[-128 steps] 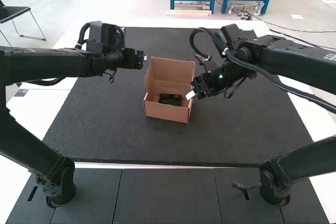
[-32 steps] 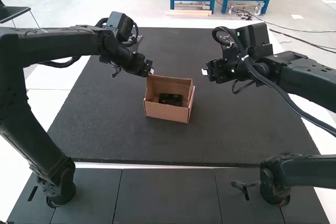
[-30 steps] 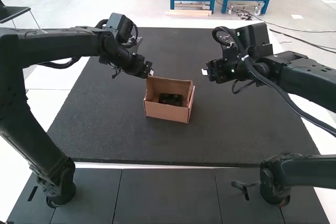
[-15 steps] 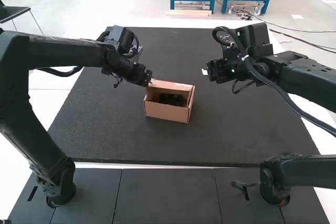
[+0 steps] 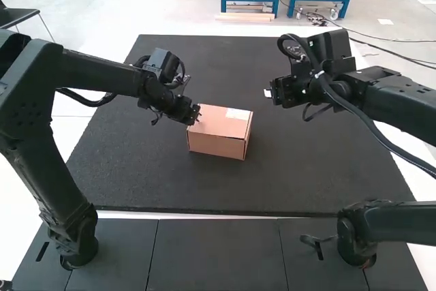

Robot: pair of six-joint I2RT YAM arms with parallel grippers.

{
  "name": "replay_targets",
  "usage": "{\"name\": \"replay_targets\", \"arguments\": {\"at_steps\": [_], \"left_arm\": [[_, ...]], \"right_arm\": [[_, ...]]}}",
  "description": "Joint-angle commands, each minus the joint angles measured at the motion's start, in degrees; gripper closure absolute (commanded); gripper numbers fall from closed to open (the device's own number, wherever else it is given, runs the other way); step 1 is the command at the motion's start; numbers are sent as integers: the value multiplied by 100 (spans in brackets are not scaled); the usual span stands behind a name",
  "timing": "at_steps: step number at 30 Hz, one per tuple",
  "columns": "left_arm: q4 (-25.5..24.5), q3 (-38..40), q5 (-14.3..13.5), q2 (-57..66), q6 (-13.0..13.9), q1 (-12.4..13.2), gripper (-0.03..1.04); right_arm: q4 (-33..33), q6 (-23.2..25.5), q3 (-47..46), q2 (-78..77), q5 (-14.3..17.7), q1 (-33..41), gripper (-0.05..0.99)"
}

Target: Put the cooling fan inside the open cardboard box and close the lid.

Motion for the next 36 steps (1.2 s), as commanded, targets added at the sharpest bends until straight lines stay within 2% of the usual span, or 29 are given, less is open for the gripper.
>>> {"name": "replay_targets", "arguments": {"at_steps": [1,6,12,17,24,29,31,35,36], "left_arm": [[96,-160,75,154,45,-106,5],[228,-310,75,330,63,-203,5],[211,-494,22,488,63,-264,5],[105,-573,22,444,36,-431,5],[-176,-143,22,-496,-16,-440,5],[-62,95,48,-1191,-43,-229,5],[0,86,48,-1454,-183,-132,5],[369,-81,31,-1973,-271,17,5],[474,-134,4,-2105,-403,52,5]], "right_arm": [[24,-22,331,-9,-33,-91,24],[24,-22,357,-9,-33,-82,24],[24,-22,348,-9,-33,-82,24],[15,-22,357,-9,-33,-153,24],[-29,5,392,-26,-33,-214,24],[-29,57,340,-149,-51,-214,23],[-29,163,322,-184,-59,-214,23],[24,330,340,-263,-24,-214,19],[77,339,322,-281,-15,-214,19]]}}
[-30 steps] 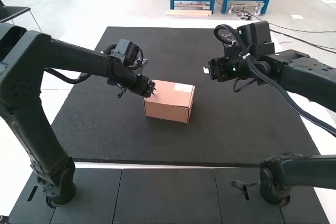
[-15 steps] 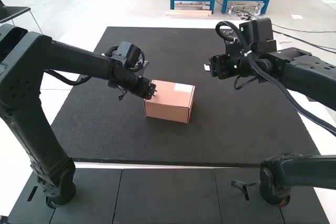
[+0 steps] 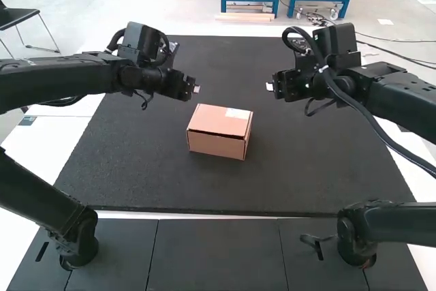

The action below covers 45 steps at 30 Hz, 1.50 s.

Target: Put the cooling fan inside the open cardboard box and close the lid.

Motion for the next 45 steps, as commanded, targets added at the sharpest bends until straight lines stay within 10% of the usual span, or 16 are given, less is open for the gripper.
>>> {"name": "replay_targets", "arguments": {"at_steps": [1,12,24,45], "left_arm": [[225,-93,-33,-471,-281,124,5],[1966,-1455,81,-1938,-395,546,5],[3899,-3406,380,-2773,-641,1443,5],[3539,-4848,732,-5419,-633,1548,5]], "right_arm": [[167,173,121,-229,28,-79,17],[1265,507,-301,-703,459,-624,14],[2162,507,-1487,-1503,-332,-2276,12],[3375,630,-3456,-3006,-218,-2434,3]]}}
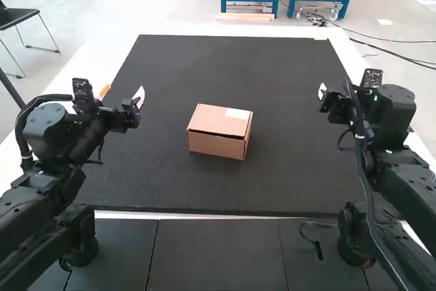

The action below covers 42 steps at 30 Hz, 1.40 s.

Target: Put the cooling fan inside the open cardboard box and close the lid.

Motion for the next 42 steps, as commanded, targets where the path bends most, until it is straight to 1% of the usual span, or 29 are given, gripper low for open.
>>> {"name": "replay_targets", "arguments": {"at_steps": [1,3,5,7,9,11,15,17,20,21,23,26,27,28,31,34,37,39,41,42], "left_arm": [[2,-87,253,-311,-16,-10,5],[-15,-114,288,-452,-16,-28,5],[-77,-131,288,-575,-7,16,5],[-103,-210,297,-724,1,43,5],[-103,-325,323,-927,54,78,5],[-147,-421,323,-1137,160,122,5],[-288,-641,323,-1559,195,139,5],[-402,-720,323,-1762,195,130,5],[-832,-755,306,-2157,283,139,5],[-956,-755,288,-2271,344,130,5],[-1175,-755,270,-2429,555,139,5],[-1421,-755,244,-2421,757,245,5],[-1483,-755,244,-2421,766,315,5],[-1509,-755,244,-2421,766,385,5],[-1597,-755,244,-2421,784,561,5],[-1870,-755,253,-2421,784,675,5],[-2001,-755,253,-2421,784,737,5],[-2204,-755,253,-2421,775,781,5],[-2256,-755,253,-2421,757,816,5],[-2265,-755,253,-2421,757,834,5]], "right_arm": [[79,169,-171,-432,60,68,3],[79,169,-268,-669,51,68,3],[79,169,-365,-889,16,68,3],[52,160,-444,-1065,-98,77,3],[-80,160,-470,-1214,-336,112,3],[-97,160,-488,-1337,-423,174,3],[-62,63,-831,-1575,-503,279,3],[114,46,-1042,-1724,-485,306,3],[123,46,-1235,-2084,-327,323,3],[114,46,-1296,-2242,-292,323,3],[87,46,-1420,-2629,-309,279,3],[-528,37,-1437,-3297,-309,271,3],[-633,46,-1437,-3367,-336,244,3],[-589,46,-1437,-3306,-318,227,3],[-835,-60,-1437,-3288,-265,183,3],[-1002,-165,-1437,-3288,-54,279,3],[-1301,-429,-1437,-3280,201,376,3],[-1451,-429,-1428,-3280,368,411,3],[-1451,-394,-1437,-3280,561,411,3],[-1459,-376,-1437,-3280,578,420,3]]}}
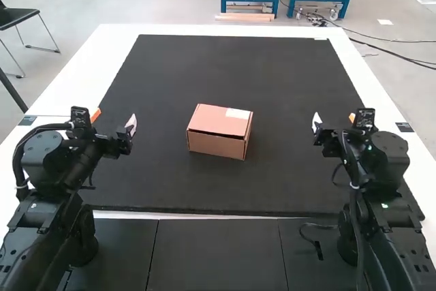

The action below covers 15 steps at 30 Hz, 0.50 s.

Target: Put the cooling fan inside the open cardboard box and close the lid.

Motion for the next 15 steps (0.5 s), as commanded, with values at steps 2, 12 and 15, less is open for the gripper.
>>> {"name": "replay_targets", "arguments": {"at_steps": [2,12,15], "left_arm": [[1,-40,-9,-67,45,91,5],[-69,-32,-18,-67,62,91,5],[-69,-32,-27,-67,62,91,5]], "right_arm": [[-81,16,-21,-25,375,66,3],[-230,-20,-21,-34,375,-13,3],[-230,-63,-21,-34,358,-22,3]]}}
